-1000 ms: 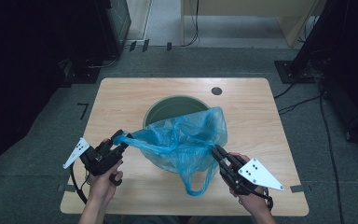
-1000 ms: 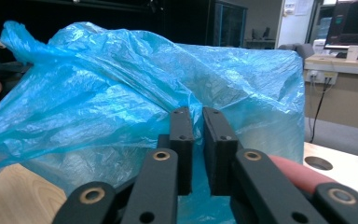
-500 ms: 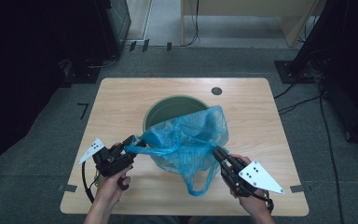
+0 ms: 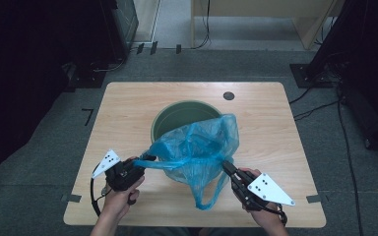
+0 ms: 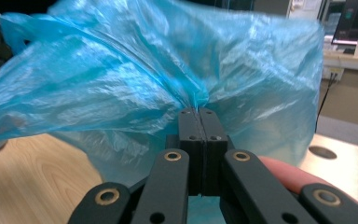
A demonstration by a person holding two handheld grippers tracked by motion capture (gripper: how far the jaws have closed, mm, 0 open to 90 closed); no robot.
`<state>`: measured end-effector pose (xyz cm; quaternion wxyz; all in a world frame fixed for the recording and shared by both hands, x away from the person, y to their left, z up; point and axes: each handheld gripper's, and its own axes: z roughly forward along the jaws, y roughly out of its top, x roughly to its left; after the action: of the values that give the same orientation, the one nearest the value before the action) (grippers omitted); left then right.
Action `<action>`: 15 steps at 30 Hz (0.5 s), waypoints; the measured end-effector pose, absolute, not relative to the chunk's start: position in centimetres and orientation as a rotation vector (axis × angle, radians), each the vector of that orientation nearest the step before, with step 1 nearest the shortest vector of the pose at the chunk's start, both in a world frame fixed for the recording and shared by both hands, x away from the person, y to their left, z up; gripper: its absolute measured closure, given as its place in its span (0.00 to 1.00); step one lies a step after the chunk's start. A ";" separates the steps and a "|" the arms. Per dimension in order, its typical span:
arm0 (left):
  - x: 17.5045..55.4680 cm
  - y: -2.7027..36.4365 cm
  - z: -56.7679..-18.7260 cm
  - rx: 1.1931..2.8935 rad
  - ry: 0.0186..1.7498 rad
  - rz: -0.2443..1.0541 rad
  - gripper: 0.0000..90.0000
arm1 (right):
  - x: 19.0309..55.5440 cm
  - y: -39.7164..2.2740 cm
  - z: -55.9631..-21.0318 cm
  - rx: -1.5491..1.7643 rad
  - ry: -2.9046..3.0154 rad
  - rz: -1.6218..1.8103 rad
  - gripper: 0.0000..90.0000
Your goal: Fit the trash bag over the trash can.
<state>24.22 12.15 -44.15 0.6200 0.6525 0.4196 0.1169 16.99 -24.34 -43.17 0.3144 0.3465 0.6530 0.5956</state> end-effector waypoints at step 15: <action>24.9 12.5 -45.0 1.546 1.102 0.462 0.97 | 17.9 -24.5 -45.4 0.964 1.767 1.470 1.00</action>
<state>24.86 12.54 -44.96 0.5596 0.6557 0.4675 0.1959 17.85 -24.49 -45.39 0.3189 0.3666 0.6720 0.5589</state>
